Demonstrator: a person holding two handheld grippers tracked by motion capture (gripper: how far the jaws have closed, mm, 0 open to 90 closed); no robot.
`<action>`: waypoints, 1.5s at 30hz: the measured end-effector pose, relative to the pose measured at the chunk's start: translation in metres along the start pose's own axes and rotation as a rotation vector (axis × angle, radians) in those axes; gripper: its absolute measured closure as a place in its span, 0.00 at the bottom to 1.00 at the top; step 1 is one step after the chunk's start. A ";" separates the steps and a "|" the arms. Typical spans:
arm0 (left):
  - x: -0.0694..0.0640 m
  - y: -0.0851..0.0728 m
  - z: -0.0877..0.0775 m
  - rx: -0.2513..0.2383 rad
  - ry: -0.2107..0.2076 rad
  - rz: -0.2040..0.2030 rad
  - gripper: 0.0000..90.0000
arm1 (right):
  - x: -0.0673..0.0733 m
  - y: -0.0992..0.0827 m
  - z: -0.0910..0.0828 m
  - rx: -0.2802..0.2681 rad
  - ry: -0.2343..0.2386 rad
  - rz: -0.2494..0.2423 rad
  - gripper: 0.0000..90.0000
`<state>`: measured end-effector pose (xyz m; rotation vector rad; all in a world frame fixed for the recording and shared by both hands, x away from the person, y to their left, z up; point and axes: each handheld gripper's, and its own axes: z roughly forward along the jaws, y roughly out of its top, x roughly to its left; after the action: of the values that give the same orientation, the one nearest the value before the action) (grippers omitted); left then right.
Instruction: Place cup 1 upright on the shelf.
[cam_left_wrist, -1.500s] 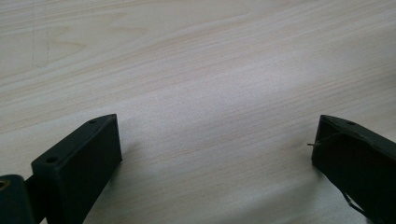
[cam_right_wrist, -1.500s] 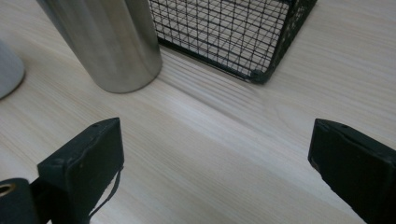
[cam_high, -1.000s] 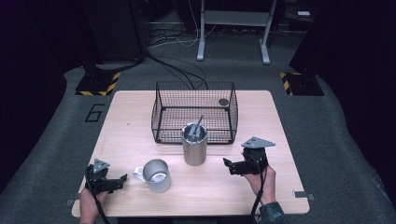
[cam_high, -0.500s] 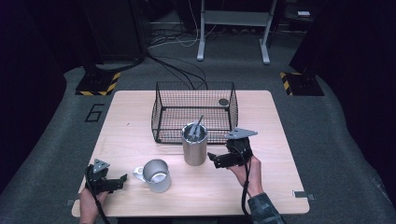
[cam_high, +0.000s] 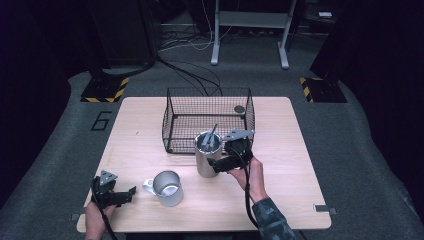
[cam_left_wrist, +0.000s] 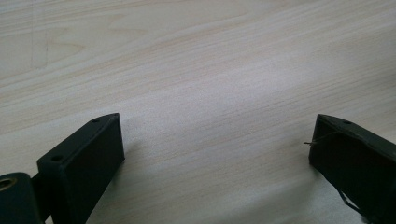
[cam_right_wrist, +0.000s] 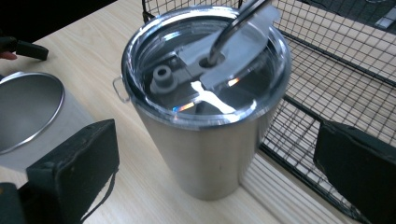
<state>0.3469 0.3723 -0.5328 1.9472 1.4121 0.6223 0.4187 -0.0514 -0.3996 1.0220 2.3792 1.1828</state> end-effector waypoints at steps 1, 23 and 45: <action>0.000 0.000 0.000 0.000 0.000 0.001 0.03 | 0.000 0.002 0.002 0.005 0.001 -0.006 0.00; 0.000 0.000 0.000 -0.003 -0.001 0.000 0.04 | 0.008 0.016 0.039 0.021 -0.026 -0.033 0.00; 0.000 0.000 0.000 -0.002 -0.002 -0.001 0.04 | 0.009 0.016 0.044 -0.004 -0.043 -0.039 0.04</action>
<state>0.3468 0.3723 -0.5328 1.9453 1.4102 0.6211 0.4428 -0.0131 -0.4136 0.9857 2.3522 1.1404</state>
